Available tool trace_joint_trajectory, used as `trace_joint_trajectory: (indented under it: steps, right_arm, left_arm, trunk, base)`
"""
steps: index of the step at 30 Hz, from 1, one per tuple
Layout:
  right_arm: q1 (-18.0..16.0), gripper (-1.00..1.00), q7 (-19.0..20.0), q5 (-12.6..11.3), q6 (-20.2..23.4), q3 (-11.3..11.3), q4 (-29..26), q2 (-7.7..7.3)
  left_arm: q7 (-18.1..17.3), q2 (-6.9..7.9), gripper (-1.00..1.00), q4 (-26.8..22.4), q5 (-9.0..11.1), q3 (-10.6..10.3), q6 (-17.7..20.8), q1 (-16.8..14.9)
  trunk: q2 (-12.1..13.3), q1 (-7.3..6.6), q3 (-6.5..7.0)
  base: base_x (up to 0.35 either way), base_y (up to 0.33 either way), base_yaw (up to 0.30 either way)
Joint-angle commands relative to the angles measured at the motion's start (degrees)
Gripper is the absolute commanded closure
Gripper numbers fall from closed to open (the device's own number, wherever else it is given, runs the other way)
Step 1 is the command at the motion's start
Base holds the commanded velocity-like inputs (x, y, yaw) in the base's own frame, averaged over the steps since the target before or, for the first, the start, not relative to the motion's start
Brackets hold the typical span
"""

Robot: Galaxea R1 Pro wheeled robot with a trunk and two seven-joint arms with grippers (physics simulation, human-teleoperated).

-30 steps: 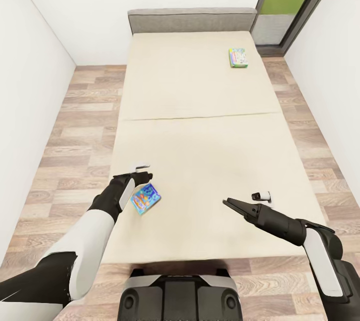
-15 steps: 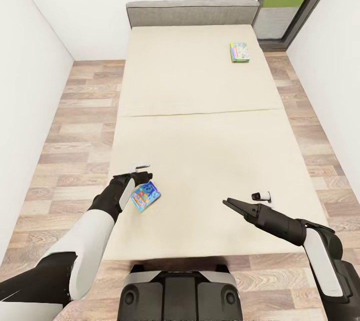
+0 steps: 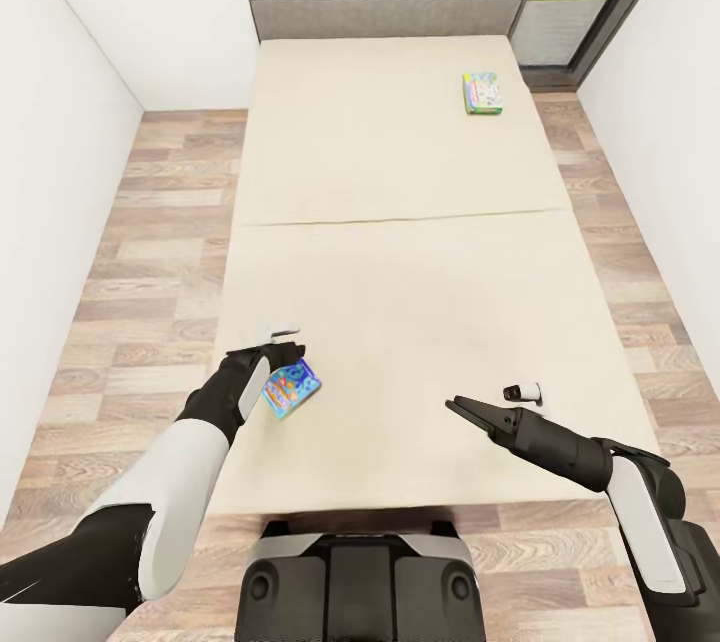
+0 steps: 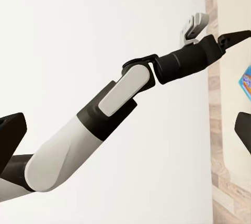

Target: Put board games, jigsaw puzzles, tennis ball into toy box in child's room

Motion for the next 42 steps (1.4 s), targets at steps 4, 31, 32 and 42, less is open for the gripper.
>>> trace_joint_trajectory:
  steps: [4, 31, 32, 42]
  right_arm:
    - [0.0, -1.00, 0.3, 0.1, 0.2, 0.0, 0.0, -0.01]
    - [0.0, -1.00, -0.3, 0.1, 0.2, 0.1, 0.0, 0.00]
    - [0.0, -1.00, -0.4, 0.1, 0.2, 0.1, 0.0, 0.00]
    - [0.0, -1.00, -1.7, 0.1, 0.2, 0.4, -0.1, 0.06]
  left_arm:
    - [0.2, -0.08, -1.00, -0.1, 0.2, 0.2, 0.2, 0.0]
    - [0.2, -0.57, -1.00, -0.5, 0.2, -0.8, -1.6, 0.0]
    - [0.2, -0.60, -1.00, -0.5, 0.2, -0.8, -1.8, 0.0]
    - [0.2, -0.61, -1.00, -0.7, 0.2, -0.9, -2.2, 0.0]
  trunk:
    - [-0.1, 0.03, -0.44]
    - [-0.1, 0.03, -2.98]
    - [-0.1, 0.03, -3.07]
    - [-0.1, 0.03, -3.56]
  base:
    - [0.000, 0.000, 0.000]
    - [0.000, 0.000, 0.000]
    - [0.000, 0.000, 0.000]
    - [0.000, 0.000, 0.000]
